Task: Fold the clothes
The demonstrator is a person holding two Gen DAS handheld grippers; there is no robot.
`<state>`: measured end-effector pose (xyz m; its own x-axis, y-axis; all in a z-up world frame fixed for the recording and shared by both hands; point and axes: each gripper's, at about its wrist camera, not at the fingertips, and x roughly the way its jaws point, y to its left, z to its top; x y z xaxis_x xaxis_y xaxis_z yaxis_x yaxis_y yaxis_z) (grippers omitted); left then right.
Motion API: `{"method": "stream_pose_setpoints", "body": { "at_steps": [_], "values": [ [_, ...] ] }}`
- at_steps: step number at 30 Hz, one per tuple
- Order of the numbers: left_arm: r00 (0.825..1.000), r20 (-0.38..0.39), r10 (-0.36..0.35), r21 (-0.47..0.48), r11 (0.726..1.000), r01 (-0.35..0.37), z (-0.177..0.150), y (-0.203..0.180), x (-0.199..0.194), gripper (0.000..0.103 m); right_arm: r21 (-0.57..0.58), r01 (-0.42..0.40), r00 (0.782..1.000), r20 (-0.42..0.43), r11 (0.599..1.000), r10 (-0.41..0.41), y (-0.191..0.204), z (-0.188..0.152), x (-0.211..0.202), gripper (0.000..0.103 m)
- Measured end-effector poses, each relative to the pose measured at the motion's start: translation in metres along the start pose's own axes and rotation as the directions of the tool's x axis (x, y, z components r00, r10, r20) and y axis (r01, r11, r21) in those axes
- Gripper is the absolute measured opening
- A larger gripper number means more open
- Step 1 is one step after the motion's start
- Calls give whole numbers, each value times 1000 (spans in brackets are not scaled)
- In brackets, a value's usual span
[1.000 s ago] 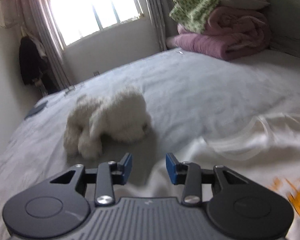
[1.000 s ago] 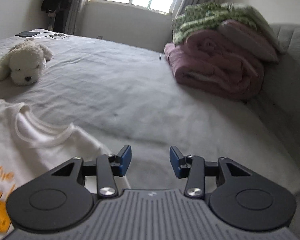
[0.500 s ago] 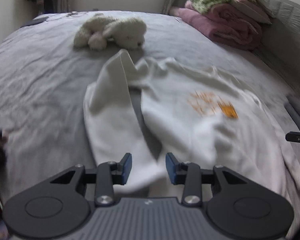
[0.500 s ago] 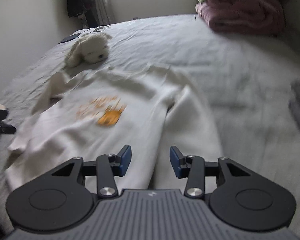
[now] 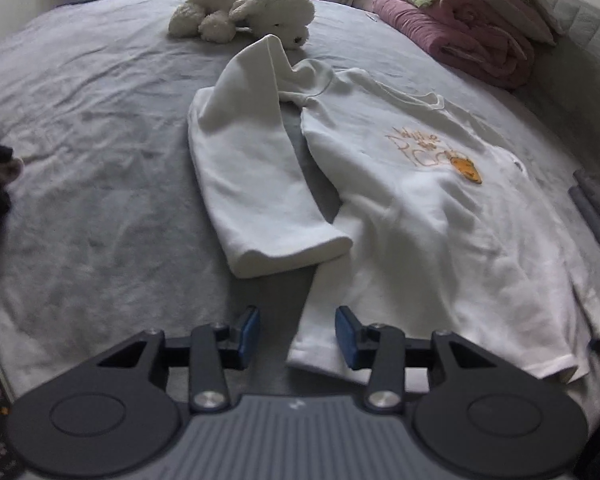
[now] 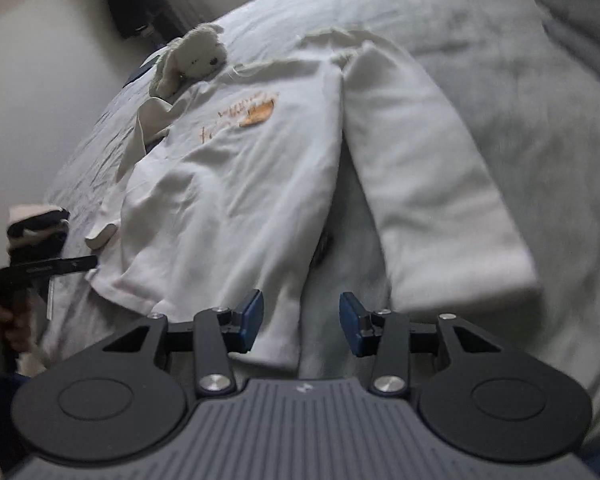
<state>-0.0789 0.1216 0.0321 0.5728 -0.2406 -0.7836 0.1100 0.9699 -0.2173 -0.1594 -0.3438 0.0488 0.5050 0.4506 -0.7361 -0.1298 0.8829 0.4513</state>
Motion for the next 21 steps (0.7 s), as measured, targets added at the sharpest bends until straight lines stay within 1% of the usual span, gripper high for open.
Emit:
{"method": "stream_pose_setpoints", "body": {
  "at_steps": [1, 4, 5, 6, 7, 8, 9, 10, 12, 16, 18, 21],
  "values": [
    [1000, -1, 2, 5, 1000, -2, 0, -1, 2, 47, 2, 1, 1000, -8, 1000, -1, 1, -3, 2, 44],
    [1000, -5, 15, 26, 1000, -15, -2, -5, 7, 47, 12, 2, 1000, -17, 1000, -2, 1, -8, 9, 47],
    [1000, -6, 23, 35, 999, -23, -4, -7, 9, 46, 6, 11, 1000, -15, 1000, -11, 1, -9, 10, 45],
    [1000, -4, 30, 54, 998, -30, -5, -10, 10, 45, -9, 24, 1000, -12, 1000, -24, 3, -11, 12, 39],
    [999, -2, 37, 75, 997, -37, -6, -13, 10, 30, -26, 36, 999, -7, 999, -37, 4, -12, 13, 32],
    [1000, -7, 25, 79, 997, -24, -6, -15, 10, 18, -38, 42, 999, -3, 998, -42, 6, -13, 14, 27],
    [1000, -14, 8, 78, 997, -7, -6, -16, 9, 6, -44, 39, 999, -5, 998, -39, 7, -14, 14, 15],
    [1000, -14, 2, 68, 998, -1, -6, -16, 7, 6, -45, 26, 1000, -8, 999, -27, 6, -14, 15, 7],
    [1000, -1, -9, 44, 999, 9, -3, -14, -2, 5, -54, 32, 999, -3, 998, -32, 8, -15, 12, 6],
    [998, 40, -45, -44, 998, 46, -2, -2, -35, 5, -1, 29, 998, 53, 1000, -29, 1, -9, -9, 6],
    [996, 59, -60, -55, 996, 63, -8, -1, -54, 5, 32, 12, 996, 83, 999, -15, -5, -4, -25, 5],
    [996, 57, -70, -44, 996, 72, -18, -7, -71, 5, 37, 6, 992, 125, 999, -10, -7, 4, -50, 5]
  ]
}}
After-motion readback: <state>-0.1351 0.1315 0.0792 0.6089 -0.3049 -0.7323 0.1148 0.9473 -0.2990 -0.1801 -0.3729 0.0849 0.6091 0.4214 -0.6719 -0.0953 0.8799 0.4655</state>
